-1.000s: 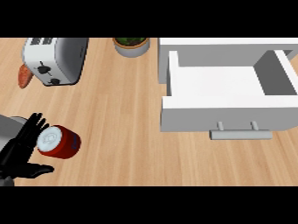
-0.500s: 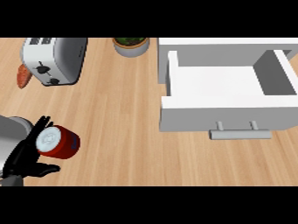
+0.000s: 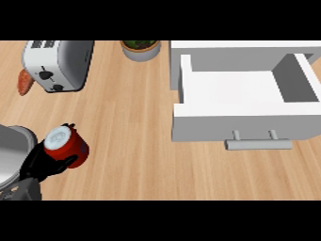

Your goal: Pick up the can, place it into the drawer and close the drawer

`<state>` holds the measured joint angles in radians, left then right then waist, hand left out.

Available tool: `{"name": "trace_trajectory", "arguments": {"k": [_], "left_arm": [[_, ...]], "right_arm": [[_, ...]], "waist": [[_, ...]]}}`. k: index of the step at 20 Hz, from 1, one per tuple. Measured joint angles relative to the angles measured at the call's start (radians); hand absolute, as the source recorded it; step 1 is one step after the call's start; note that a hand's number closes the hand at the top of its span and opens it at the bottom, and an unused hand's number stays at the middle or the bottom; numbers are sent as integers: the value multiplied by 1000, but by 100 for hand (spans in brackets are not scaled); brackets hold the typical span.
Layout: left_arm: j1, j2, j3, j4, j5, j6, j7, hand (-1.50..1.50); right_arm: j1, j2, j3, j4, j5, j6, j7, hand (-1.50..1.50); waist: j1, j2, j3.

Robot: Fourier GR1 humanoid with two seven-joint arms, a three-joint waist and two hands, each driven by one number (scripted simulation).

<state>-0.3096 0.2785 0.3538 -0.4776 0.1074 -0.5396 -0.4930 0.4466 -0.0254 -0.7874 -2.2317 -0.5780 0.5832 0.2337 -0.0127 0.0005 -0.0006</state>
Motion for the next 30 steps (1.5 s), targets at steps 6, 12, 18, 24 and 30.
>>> {"name": "trace_trajectory", "arguments": {"k": [6,12,18,24,30], "left_arm": [[-30,-6,-13,-30,47,-85,77,150],[19,-62,-44,-179,86,-90,114,150],[-3,-204,-25,-293,112,174,109,150],[-18,-261,-124,-460,186,359,178,150],[-37,-272,-222,-692,194,513,313,150]], "right_arm": [[-26,-10,-5,6,-8,-12,31,-150],[-16,14,16,5,22,-17,4,-150],[10,21,38,-36,11,-49,15,-150],[16,18,43,-28,8,-53,-4,-150],[29,23,73,-55,22,-87,-4,-150]], "waist": [[6,-1,0],[11,-3,1],[11,-5,1],[9,-5,1],[11,-5,2]]}}
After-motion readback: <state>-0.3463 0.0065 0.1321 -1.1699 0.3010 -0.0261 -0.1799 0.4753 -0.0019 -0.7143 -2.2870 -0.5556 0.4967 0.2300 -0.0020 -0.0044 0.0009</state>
